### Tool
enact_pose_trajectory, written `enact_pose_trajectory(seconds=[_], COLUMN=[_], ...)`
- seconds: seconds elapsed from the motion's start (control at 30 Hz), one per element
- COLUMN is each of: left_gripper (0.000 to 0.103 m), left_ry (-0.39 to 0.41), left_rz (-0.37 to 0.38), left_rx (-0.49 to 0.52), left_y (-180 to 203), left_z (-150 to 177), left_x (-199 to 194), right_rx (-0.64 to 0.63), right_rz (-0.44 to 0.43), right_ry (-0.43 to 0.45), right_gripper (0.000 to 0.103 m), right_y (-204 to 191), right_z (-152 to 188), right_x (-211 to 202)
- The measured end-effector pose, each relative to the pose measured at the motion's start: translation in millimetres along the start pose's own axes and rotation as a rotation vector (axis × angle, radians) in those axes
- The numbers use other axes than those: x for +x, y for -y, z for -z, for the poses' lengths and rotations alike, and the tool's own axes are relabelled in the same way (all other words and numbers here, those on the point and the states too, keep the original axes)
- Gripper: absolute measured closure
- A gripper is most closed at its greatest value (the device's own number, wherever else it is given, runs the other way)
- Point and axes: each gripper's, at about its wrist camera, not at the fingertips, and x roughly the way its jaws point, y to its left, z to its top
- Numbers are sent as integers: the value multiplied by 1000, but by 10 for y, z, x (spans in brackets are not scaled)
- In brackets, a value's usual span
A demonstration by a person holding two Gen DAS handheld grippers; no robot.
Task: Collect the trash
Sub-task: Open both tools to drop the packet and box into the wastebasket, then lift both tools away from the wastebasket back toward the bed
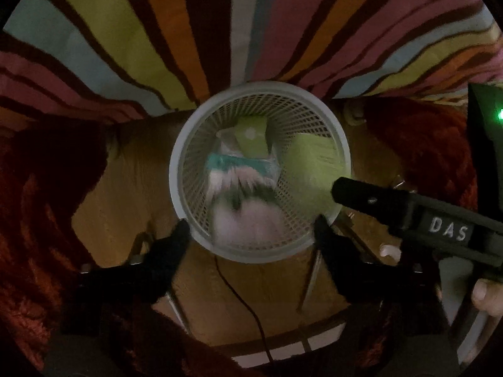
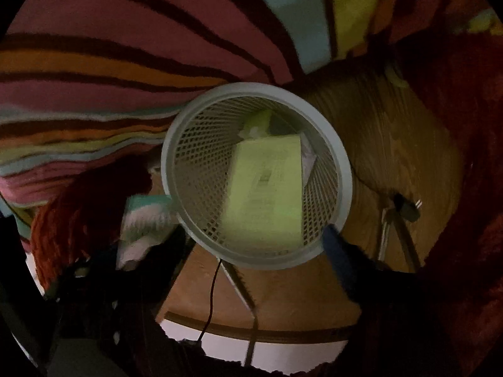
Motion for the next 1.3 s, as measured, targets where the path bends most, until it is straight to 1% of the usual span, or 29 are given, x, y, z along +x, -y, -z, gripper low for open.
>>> enact_pose_trajectory(seconds=[0.13, 0.37, 0.47, 0.6, 0.77, 1.0, 1.17, 1.23, 1.3], left_gripper=[22, 22, 22, 22, 22, 22, 22, 22, 22], left_ry=[1, 19, 44, 104, 216, 404, 507, 556, 588], left_rz=[6, 5, -4, -13, -32, -59, -53, -47, -53], left_rx=[1, 0, 7, 15, 22, 62, 40, 31, 37], left_y=[-4, -13, 16, 38, 50, 73, 10, -31, -43], left_z=[0, 9, 32, 74, 164, 315, 340, 328, 317], left_x=[-12, -53, -111, -239, -484, -927, -1214, -1333, -1428], right_rx=[27, 18, 11, -27, -110, -247, -311, -323, -340], right_rz=[-11, -17, -23, -21, -22, 5, 14, 12, 4], right_ry=[8, 30, 59, 121, 252, 444, 593, 645, 699], right_gripper=[17, 17, 17, 17, 17, 17, 17, 17, 17], right_y=[33, 1, -9, -84, -210, -401, -495, -514, -540], right_z=[5, 29, 61, 136, 270, 473, 561, 560, 541], right_x=[-5, -50, -115, -254, -547, -1000, -1303, -1406, -1498])
